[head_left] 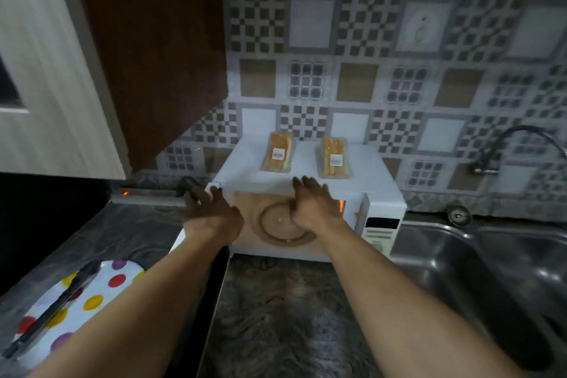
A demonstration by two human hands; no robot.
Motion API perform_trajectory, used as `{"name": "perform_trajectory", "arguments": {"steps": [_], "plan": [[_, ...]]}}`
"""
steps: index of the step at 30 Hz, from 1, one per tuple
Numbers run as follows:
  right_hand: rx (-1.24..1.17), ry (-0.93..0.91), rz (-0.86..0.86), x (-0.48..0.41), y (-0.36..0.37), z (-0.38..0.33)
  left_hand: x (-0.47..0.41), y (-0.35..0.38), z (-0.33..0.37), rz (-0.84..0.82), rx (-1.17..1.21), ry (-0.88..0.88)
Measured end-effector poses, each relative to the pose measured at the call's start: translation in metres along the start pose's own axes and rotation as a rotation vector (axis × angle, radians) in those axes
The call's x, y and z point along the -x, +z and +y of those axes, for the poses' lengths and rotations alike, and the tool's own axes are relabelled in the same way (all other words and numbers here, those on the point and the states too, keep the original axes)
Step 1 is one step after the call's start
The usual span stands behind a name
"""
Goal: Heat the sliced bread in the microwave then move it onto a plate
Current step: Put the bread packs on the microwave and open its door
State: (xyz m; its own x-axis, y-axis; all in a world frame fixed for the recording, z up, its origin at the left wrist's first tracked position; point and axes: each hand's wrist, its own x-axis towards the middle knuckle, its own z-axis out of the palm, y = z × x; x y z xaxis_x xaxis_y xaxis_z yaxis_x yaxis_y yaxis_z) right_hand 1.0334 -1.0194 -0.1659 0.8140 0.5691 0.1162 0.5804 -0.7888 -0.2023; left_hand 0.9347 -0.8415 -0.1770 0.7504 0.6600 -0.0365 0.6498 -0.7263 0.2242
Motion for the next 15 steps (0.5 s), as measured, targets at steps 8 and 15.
{"name": "perform_trajectory", "arguments": {"steps": [8,15], "plan": [[-0.008,0.17,0.381,-0.02,-0.03,0.033,-0.027,-0.007,0.072,0.226,0.219,0.285],[-0.125,0.308,0.36,-0.064,-0.024,0.067,-0.066,0.005,0.118,0.264,0.307,0.308]]}}
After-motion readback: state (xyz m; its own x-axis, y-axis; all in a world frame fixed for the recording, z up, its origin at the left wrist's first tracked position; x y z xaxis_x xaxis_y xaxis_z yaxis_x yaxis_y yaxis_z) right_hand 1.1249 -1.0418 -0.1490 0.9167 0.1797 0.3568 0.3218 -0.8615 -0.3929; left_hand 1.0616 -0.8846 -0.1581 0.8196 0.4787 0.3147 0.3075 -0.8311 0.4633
